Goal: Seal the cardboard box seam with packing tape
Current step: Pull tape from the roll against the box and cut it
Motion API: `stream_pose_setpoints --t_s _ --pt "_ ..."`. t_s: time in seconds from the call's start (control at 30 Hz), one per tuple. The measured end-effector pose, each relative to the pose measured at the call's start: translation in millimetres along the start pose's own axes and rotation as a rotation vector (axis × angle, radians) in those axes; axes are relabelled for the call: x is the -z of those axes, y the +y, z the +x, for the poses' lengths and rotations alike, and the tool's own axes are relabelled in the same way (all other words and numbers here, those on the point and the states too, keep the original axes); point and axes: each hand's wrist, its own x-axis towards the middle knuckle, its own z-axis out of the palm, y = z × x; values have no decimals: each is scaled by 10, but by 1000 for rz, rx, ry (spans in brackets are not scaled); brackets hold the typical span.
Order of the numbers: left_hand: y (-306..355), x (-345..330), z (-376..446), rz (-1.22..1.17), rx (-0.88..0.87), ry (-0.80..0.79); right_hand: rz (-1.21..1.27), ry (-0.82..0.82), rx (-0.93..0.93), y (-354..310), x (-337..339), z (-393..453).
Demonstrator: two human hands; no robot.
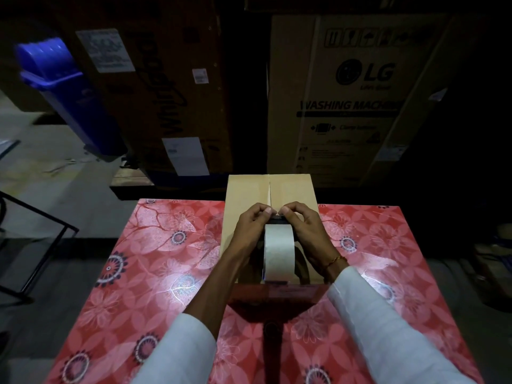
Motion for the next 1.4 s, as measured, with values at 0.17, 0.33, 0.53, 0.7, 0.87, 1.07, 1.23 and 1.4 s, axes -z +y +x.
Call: stream_pose_setpoints --t_s 0.17,0.33,0.53,0.7,0.87,1.07,1.23,1.4 --pt "29 -1 -55 -142 109 -35 -16 24 9 -11 -15 -44" --pt "38 -32 -91 -169 125 43 141 21 -74 -72 -10 -192" --pt "61 -50 -151 -168 120 53 177 -82 -168 -6 145 -454" --pt "66 -203 -233 -211 138 69 187 -77 -201 52 315 -689" --pt "169 -468 -309 -276 170 75 145 46 -164 42 491 -862" --pt "304 -903 -423 11 62 -16 13 184 -63 59 863 -1188" --pt "384 -1356 -791 355 -280 5 -91 320 -60 280 1303 -1482" --pt "-60 -1832 -1058 569 -399 -326 -242 406 -110 566 1626 -1745"
